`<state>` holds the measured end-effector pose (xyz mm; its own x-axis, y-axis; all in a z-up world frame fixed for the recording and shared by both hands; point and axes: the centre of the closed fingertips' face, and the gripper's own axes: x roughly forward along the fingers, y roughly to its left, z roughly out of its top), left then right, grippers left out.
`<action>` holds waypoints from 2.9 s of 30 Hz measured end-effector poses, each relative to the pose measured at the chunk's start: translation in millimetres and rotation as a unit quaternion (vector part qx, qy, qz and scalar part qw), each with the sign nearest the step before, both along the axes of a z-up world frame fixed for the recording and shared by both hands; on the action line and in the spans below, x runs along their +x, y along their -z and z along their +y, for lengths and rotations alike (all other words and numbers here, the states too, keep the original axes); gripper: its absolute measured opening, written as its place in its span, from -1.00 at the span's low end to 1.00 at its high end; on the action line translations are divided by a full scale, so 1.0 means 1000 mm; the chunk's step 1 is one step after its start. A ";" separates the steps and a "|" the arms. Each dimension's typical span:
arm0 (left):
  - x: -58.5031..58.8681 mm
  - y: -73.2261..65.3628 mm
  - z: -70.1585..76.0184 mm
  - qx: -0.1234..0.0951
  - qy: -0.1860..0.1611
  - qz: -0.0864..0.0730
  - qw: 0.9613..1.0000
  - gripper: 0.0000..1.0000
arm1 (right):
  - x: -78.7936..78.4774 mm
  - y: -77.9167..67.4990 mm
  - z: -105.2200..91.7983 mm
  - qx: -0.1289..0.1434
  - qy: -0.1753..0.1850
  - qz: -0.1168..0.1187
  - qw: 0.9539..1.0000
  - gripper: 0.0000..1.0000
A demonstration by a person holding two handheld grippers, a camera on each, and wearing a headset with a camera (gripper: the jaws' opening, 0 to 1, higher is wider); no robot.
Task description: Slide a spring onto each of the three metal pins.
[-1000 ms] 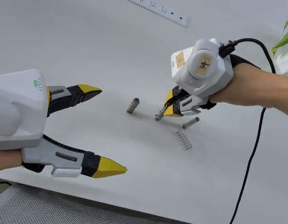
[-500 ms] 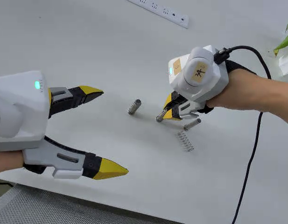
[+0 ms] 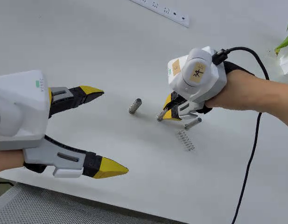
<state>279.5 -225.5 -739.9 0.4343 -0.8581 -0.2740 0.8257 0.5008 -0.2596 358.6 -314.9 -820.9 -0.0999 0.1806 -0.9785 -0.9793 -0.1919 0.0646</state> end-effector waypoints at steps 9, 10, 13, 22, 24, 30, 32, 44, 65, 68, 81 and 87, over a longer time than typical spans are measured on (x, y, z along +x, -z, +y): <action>0.000 0.000 0.000 0.001 0.000 -0.001 1.000 0.92 | -0.007 -0.003 0.002 0.003 0.003 0.002 1.000 -0.81; 0.000 0.000 0.000 0.001 0.000 0.000 1.000 0.92 | -0.008 -0.003 0.003 0.003 0.004 0.002 1.000 -0.80; 0.000 0.000 -0.001 0.002 0.000 -0.001 1.000 0.91 | -0.009 -0.005 0.003 0.005 0.004 0.002 1.000 -0.78; -0.001 -0.001 -0.001 0.005 0.003 -0.002 1.000 0.91 | -0.009 -0.013 0.006 0.016 0.015 -0.004 1.000 -0.70; -0.002 -0.001 -0.001 0.006 0.003 -0.002 1.000 0.90 | -0.009 -0.015 0.006 0.019 0.017 -0.006 1.000 -0.69; -0.003 -0.004 -0.002 0.010 0.008 -0.004 1.000 0.89 | -0.004 -0.020 0.006 0.034 0.031 -0.011 0.999 -0.65; -0.003 -0.004 -0.002 0.012 0.010 -0.005 1.000 0.89 | -0.001 -0.021 0.007 0.040 0.035 -0.013 0.999 -0.63; -0.009 -0.009 -0.005 0.029 0.023 -0.008 0.999 0.86 | 0.000 -0.033 0.000 0.081 0.062 -0.020 0.995 -0.46; -0.018 -0.019 -0.037 0.096 0.097 -0.033 0.990 0.74 | -0.028 -0.080 -0.049 0.193 0.178 -0.054 0.963 -0.16; -0.018 -0.023 -0.046 0.102 0.111 -0.038 0.988 0.68 | -0.031 -0.083 -0.062 0.208 0.203 -0.056 0.955 -0.15; -0.019 -0.015 -0.097 0.153 0.179 -0.057 0.970 0.51 | -0.057 -0.084 -0.107 0.243 0.286 -0.068 0.925 -0.10; -0.022 -0.010 -0.115 0.163 0.206 -0.060 0.963 0.51 | -0.067 -0.081 -0.119 0.253 0.315 -0.069 0.912 -0.08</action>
<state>257.9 -340.6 -729.7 0.1195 -0.8417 -0.5265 0.9861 0.1621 -0.0353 291.2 -434.1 -740.2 0.2980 0.5919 -0.7489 -0.8978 0.4403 -0.0092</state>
